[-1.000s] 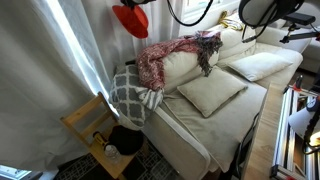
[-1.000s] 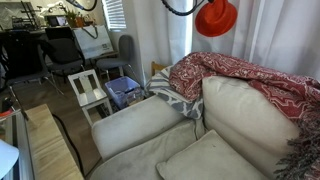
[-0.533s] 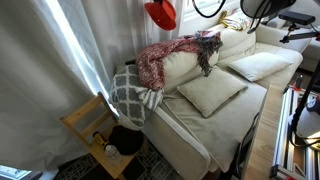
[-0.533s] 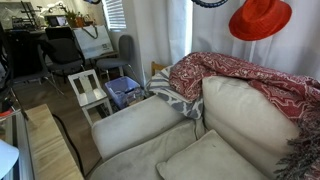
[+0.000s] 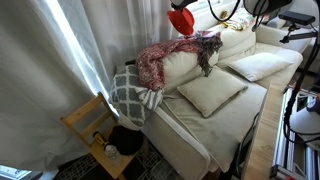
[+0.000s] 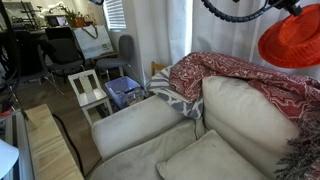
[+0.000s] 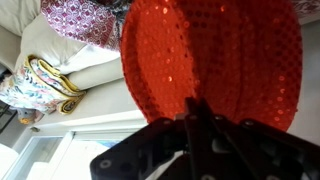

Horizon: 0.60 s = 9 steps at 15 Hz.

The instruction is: Move the red hat to the right

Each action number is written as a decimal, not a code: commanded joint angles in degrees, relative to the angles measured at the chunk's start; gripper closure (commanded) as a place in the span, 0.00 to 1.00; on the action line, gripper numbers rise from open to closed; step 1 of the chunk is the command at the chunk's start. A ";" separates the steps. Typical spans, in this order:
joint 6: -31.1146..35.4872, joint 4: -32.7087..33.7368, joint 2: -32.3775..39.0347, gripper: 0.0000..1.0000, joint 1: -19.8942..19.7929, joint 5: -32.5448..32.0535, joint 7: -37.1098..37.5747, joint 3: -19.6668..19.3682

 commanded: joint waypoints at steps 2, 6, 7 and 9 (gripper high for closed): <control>7.06 -0.23 3.46 0.99 -2.55 -1.58 2.13 -2.24; 8.24 -0.37 5.46 0.99 -2.91 -1.55 3.34 -4.34; 8.12 -0.25 5.90 0.99 -2.84 -1.55 3.78 -4.89; 8.37 -0.14 6.44 0.69 -2.63 -1.49 4.48 -5.59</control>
